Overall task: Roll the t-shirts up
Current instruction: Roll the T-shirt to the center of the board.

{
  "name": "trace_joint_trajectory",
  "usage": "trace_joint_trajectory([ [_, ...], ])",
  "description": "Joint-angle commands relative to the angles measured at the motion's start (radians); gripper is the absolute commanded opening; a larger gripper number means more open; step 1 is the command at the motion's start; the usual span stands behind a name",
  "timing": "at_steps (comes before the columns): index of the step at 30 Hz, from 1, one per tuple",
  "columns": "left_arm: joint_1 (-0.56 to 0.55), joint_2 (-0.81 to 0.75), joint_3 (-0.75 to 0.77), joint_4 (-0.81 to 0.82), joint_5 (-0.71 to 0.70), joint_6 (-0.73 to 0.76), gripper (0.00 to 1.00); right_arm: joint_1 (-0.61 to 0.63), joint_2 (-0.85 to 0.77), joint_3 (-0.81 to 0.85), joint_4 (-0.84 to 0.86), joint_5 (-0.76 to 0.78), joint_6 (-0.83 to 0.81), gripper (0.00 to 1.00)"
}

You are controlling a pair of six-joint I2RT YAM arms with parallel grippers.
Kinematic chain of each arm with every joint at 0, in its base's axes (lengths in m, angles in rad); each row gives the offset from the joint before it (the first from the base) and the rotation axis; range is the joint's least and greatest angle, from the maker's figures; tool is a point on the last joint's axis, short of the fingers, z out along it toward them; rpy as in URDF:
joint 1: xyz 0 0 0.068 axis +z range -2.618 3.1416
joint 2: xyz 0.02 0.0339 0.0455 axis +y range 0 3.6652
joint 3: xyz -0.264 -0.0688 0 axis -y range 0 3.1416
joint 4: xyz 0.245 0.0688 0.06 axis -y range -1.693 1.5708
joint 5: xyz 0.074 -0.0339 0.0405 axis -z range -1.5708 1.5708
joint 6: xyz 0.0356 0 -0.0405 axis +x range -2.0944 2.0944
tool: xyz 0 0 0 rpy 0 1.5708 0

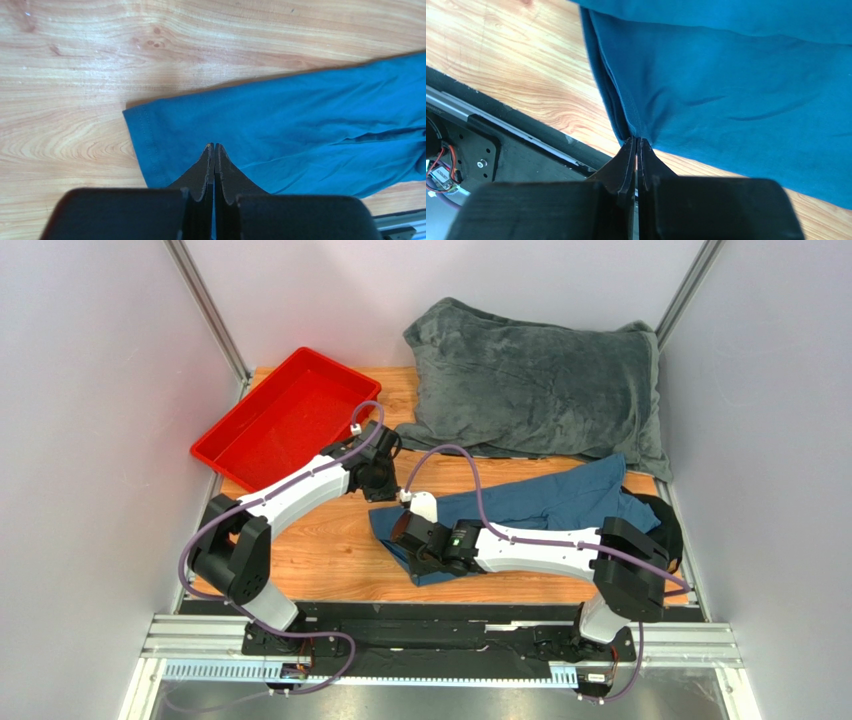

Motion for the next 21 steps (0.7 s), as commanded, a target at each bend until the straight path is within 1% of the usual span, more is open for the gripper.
trace_joint_trajectory([
  [1, -0.009, -0.015, 0.012, -0.072, -0.090, -0.058, 0.00, -0.019, -0.046, -0.040, 0.078, 0.002, 0.041, 0.03],
  [2, -0.006, -0.025, 0.004, -0.072, -0.098, -0.057, 0.11, -0.018, -0.043, -0.039, 0.081, -0.001, 0.039, 0.03],
  [4, 0.020, -0.053, -0.014, -0.068, -0.077, -0.048, 0.19, -0.019, -0.035, -0.036, 0.090, -0.012, 0.036, 0.02],
  [5, 0.031, -0.062, -0.049, -0.054, -0.062, -0.040, 0.25, -0.018, -0.026, -0.034, 0.093, -0.016, 0.038, 0.02],
  [7, 0.065, -0.110, -0.115, -0.008, -0.031, -0.022, 0.29, -0.019, -0.018, -0.031, 0.101, -0.027, 0.038, 0.01],
  [8, 0.076, -0.125, -0.135, 0.009, -0.022, -0.012, 0.34, -0.019, -0.015, -0.031, 0.102, -0.029, 0.038, 0.01],
  [10, 0.112, -0.168, -0.186, 0.046, 0.006, 0.007, 0.37, -0.019, -0.014, -0.034, 0.102, -0.026, 0.039, 0.01],
  [13, 0.151, -0.190, -0.234, 0.086, 0.061, 0.024, 0.39, -0.019, -0.011, -0.036, 0.101, -0.027, 0.039, 0.00],
  [14, 0.157, -0.187, -0.241, 0.093, 0.067, 0.024, 0.39, -0.019, -0.009, -0.036, 0.102, -0.027, 0.041, 0.00],
  [18, 0.168, -0.158, -0.289, 0.191, 0.176, 0.011, 0.44, -0.019, -0.012, -0.039, 0.101, -0.026, 0.044, 0.00],
  [21, 0.174, -0.131, -0.312, 0.236, 0.202, -0.008, 0.47, -0.021, -0.020, -0.050, 0.095, -0.021, 0.045, 0.00],
])
